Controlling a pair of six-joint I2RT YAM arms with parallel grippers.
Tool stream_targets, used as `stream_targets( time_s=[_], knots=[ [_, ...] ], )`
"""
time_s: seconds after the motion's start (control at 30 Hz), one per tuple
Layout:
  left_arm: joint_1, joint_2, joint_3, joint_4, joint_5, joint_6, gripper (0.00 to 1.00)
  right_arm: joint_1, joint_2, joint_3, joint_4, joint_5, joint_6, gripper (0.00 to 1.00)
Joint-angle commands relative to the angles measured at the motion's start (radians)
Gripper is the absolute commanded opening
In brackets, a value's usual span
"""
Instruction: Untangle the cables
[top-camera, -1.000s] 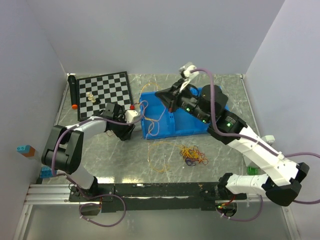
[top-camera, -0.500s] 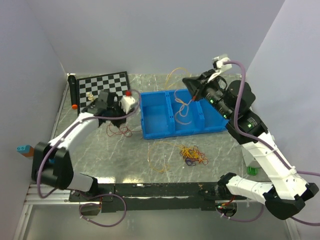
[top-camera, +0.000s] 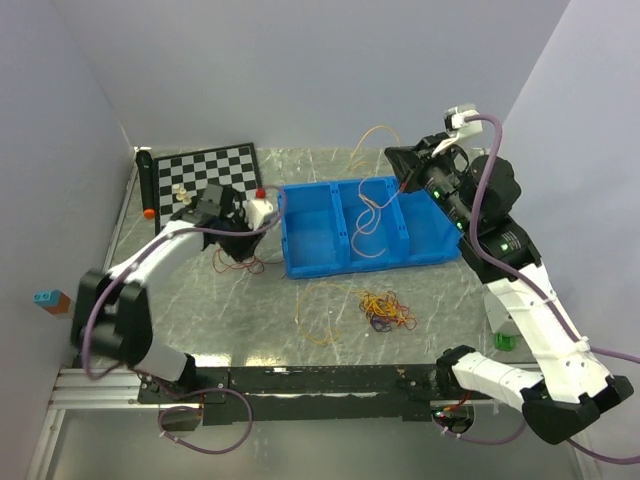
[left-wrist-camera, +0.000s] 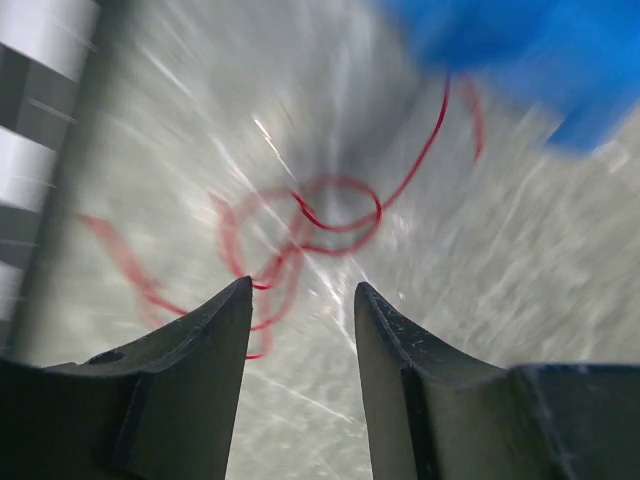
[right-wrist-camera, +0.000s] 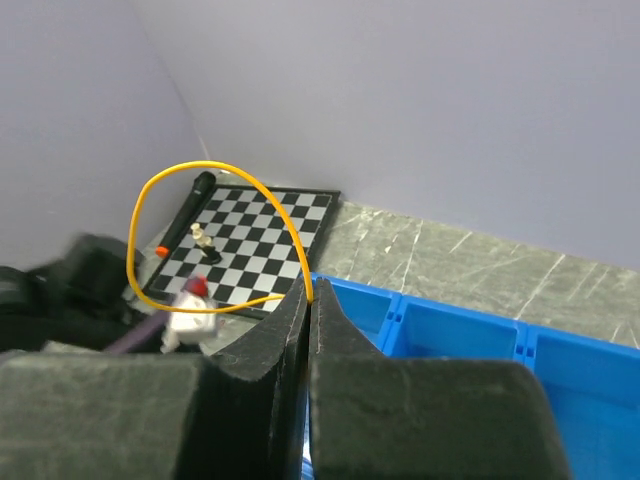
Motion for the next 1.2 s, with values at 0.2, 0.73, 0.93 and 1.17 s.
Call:
stream_targets(
  time_s=[0.2, 0.73, 0.93, 1.17],
  knots=[
    [0.001, 0.187, 0.041, 0.071, -0.07, 0.069, 0.61, -0.032, 0.077, 0.007, 0.073, 0.011, 0.019, 0.0],
    [0.001, 0.23, -0.039, 0.126, -0.054, 0.063, 0.07, -0.043, 0.202, -0.103, 0.099, 0.156, 0.042, 0.0],
    [0.001, 0.104, 0.045, 0.016, -0.025, 0.032, 0.01, -0.041, 0.254, -0.165, -0.019, 0.255, 0.141, 0.02],
    [-0.007, -0.037, 0.236, -0.125, 0.061, -0.035, 0.01, -0.005, 0.26, -0.228, -0.045, 0.232, 0.197, 0.5]
  ],
)
